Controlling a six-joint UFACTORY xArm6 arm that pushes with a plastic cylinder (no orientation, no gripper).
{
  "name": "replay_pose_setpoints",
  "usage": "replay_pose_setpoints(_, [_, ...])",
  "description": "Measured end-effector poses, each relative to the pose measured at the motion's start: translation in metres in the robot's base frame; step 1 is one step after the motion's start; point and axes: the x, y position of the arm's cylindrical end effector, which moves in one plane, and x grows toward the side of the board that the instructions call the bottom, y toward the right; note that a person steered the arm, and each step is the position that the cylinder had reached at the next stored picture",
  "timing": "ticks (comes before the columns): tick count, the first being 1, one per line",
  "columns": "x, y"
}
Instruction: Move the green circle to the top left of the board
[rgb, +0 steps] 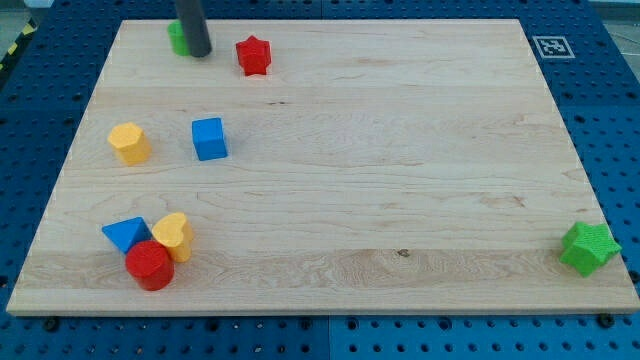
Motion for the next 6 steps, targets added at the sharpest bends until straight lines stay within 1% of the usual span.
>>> replay_pose_setpoints(1, [-0.004,-0.002])
replay_pose_setpoints(2, [-0.026,-0.005])
replay_pose_setpoints(4, [-0.039,-0.011])
replay_pose_setpoints(5, [-0.039,0.002])
replay_pose_setpoints(6, [-0.039,0.028])
